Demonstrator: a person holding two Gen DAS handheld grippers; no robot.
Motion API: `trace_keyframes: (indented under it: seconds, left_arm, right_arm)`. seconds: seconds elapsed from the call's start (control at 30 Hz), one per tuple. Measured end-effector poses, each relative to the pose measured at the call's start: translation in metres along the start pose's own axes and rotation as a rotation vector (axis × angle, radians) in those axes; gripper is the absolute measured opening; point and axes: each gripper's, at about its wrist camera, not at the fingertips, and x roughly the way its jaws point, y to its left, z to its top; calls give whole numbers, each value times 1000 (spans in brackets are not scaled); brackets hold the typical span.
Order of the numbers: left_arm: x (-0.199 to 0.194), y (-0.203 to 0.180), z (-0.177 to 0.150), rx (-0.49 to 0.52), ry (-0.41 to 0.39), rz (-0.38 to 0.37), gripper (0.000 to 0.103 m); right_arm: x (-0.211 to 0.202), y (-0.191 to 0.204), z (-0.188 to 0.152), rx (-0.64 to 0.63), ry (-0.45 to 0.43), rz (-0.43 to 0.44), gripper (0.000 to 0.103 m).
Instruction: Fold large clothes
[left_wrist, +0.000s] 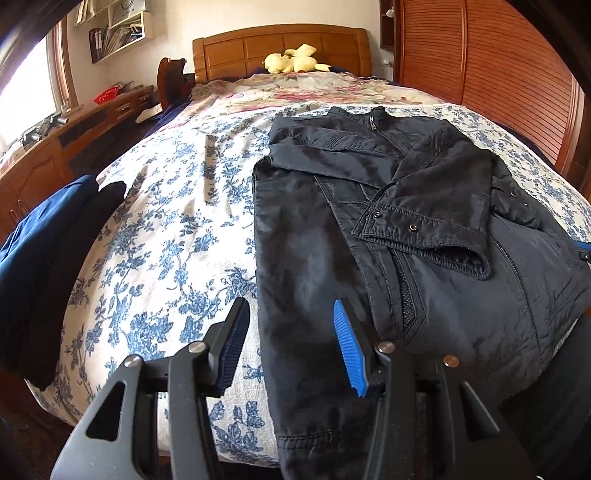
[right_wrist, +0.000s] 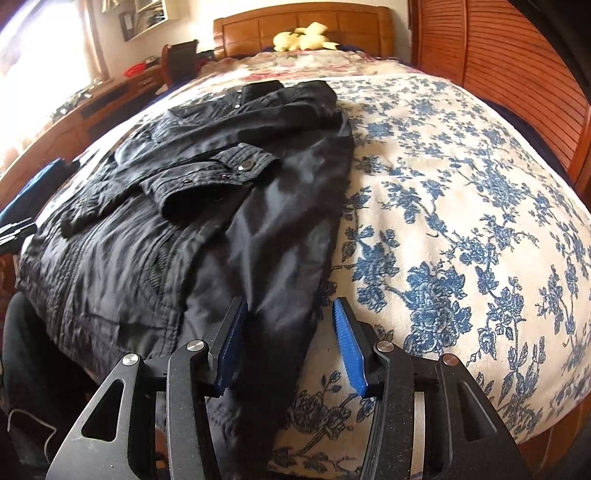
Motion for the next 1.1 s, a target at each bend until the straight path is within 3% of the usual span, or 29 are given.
trace_keyframes:
  seconds: [0.1, 0.13, 0.17, 0.27, 0.53, 0.73, 0.87, 1.0, 1.07, 1.1]
  left_arm:
    - [0, -2, -1, 9, 21, -3, 46]
    - [-1, -3, -1, 14, 29, 0, 46]
    - [-2, -3, -1, 16, 35, -1, 46]
    - [-3, -3, 0, 7, 55, -18, 46]
    - [0, 2, -2, 8, 76, -20, 46]
    - [15, 12, -15, -2, 102, -34, 46]
    - [13, 17, -22, -19, 77, -63, 46]
    - [5, 15, -31, -5, 61, -92, 46]
    - [1, 14, -36, -2, 59, -113, 46]
    - [-1, 14, -39, -6, 59, -128, 44]
  right_arm:
    - [-1, 6, 0, -19, 3, 41, 46]
    - [-2, 7, 0, -21, 1, 65, 34]
    - [-4, 7, 0, -18, 2, 86, 30]
    - [-10, 8, 1, -3, -5, 130, 24]
    - [-5, 7, -4, 5, 10, 111, 24]
    - [4, 5, -7, 3, 12, 86, 31]
    - [13, 10, -3, 7, 27, 75, 41]
    - [17, 19, 2, -3, 26, 37, 44]
    - [16, 24, 4, -21, 11, 31, 25]
    - [14, 27, 5, -26, 2, 34, 20]
